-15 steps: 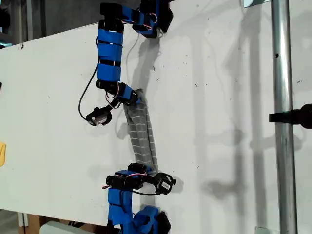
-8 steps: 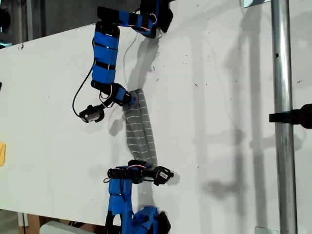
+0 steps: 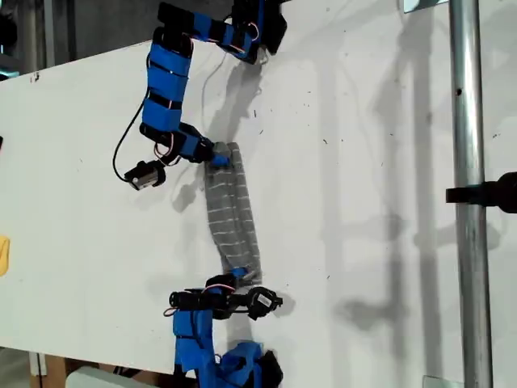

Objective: Grasp corners of a towel and fold twice.

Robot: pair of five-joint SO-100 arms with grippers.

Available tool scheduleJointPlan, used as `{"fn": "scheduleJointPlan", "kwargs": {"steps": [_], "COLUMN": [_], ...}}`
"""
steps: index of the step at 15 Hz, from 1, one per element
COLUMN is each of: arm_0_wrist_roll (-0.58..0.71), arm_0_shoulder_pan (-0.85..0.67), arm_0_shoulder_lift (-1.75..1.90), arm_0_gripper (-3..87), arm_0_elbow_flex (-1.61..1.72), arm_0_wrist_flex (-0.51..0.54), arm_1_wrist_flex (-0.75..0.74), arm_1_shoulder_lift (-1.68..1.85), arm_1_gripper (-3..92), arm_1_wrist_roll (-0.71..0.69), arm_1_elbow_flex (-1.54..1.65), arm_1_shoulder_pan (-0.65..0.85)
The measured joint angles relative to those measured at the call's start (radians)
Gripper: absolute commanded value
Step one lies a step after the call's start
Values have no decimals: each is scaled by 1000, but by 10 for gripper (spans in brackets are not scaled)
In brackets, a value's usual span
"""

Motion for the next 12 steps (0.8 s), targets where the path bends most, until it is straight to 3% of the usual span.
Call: {"fn": "scheduleJointPlan", "kwargs": {"steps": [5,8,11,12], "arm_0_wrist_roll": [-83,-101,-146,-156], "arm_0_shoulder_pan": [9,77,187,215], "arm_0_shoulder_lift": [543,953,1430,1592], "arm_0_gripper": [126,-26,-26,-26], "arm_0_elbow_flex": [241,453,746,848], "arm_0_wrist_flex": [20,-20,-163,-199], "arm_1_wrist_flex": [156,213,218,221], "arm_1_shoulder_lift": [302,525,887,973], "arm_1_gripper": [216,177,162,292], "arm_1_wrist_roll": [67,255,494,606], "arm_1_elbow_flex": [92,272,495,526], "arm_1_shoulder_pan": [150,219,166,92]}}
